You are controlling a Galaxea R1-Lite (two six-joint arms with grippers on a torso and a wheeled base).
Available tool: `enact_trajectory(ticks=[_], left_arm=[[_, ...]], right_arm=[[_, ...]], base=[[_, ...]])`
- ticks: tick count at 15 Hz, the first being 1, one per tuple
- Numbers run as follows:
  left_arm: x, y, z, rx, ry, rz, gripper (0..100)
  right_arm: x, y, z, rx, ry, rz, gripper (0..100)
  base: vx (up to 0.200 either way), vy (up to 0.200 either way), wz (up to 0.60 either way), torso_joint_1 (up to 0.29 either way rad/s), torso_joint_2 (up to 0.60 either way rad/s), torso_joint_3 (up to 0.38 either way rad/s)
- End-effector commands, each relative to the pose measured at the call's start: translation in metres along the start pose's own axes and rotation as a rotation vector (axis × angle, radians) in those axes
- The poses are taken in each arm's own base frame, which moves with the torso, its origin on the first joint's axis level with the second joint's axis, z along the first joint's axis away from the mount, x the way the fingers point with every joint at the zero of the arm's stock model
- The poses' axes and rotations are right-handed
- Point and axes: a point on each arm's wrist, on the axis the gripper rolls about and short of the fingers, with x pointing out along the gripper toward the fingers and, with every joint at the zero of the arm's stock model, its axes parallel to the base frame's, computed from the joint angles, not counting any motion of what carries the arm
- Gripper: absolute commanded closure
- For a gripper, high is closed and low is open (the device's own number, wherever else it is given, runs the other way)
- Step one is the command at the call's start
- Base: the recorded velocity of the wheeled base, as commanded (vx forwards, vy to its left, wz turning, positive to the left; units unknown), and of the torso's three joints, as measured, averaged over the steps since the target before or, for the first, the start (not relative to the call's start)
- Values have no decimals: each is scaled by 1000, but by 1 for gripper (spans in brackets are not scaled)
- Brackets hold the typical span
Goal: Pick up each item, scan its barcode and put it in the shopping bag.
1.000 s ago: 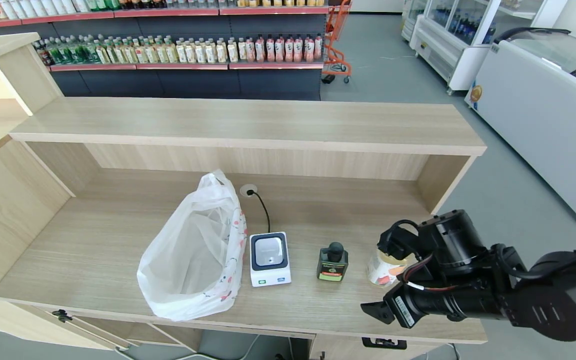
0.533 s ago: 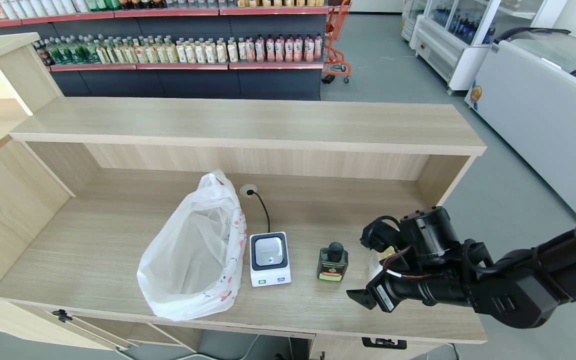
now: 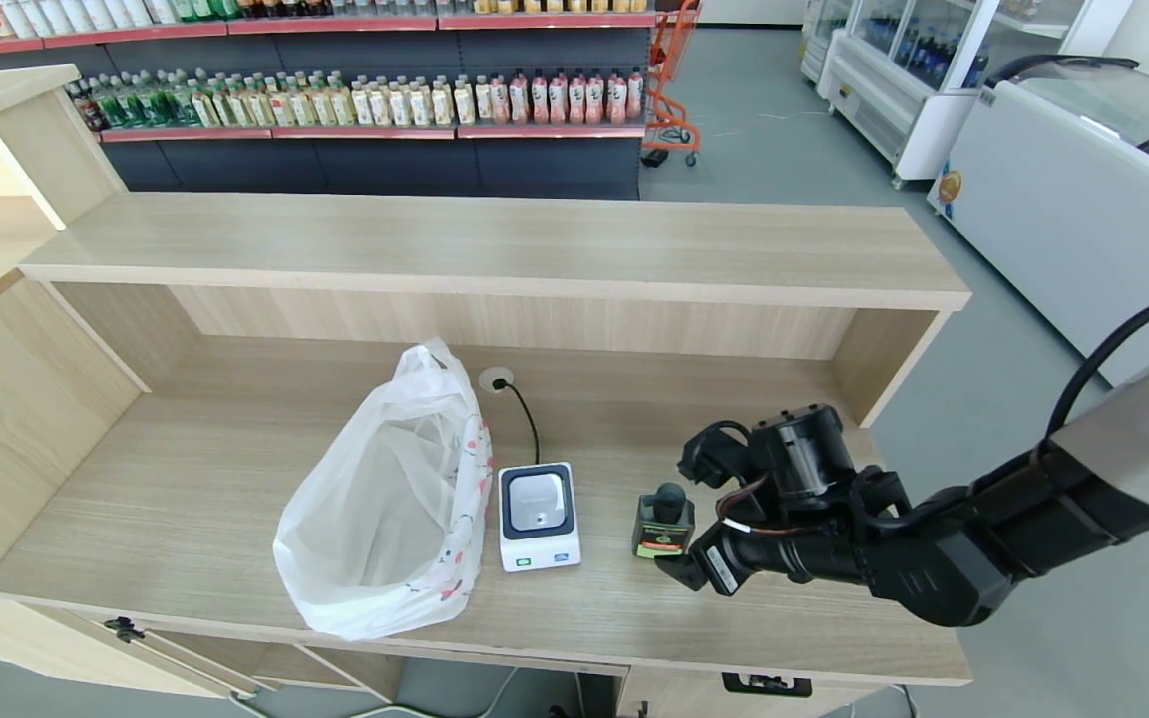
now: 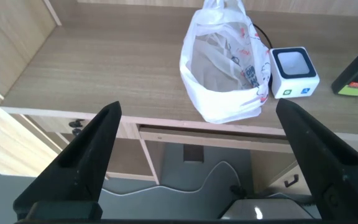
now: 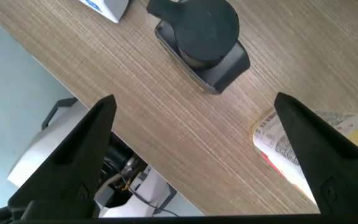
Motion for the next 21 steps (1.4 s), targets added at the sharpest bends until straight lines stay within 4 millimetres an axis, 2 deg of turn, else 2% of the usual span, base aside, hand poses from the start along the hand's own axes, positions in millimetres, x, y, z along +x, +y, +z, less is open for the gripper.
enact_trajectory(ticks=[1, 9, 14, 19, 20, 21], left_arm=[[0, 0, 0, -2, 1, -1, 0], [0, 0, 0, 0, 1, -1, 0], [0, 0, 0, 0, 1, -1, 0], [0, 0, 0, 0, 0, 1, 0], [0, 0, 0, 0, 1, -1, 0], [0, 0, 0, 0, 0, 1, 0]], right_arm=[[13, 1, -1, -11, 9, 8, 0], [49, -2, 10, -34, -23, 21, 0], [66, 5, 14, -48, -42, 68, 0], [75, 9, 12, -71, -50, 73, 0], [77, 9, 12, -78, -58, 70, 100], [77, 9, 11, -81, -54, 69, 100]], base=[[0, 0, 0, 0, 0, 0], [0, 0, 0, 0, 0, 0], [0, 0, 0, 0, 0, 0], [0, 0, 0, 0, 0, 0], [0, 0, 0, 0, 0, 0], [0, 0, 0, 0, 0, 0]])
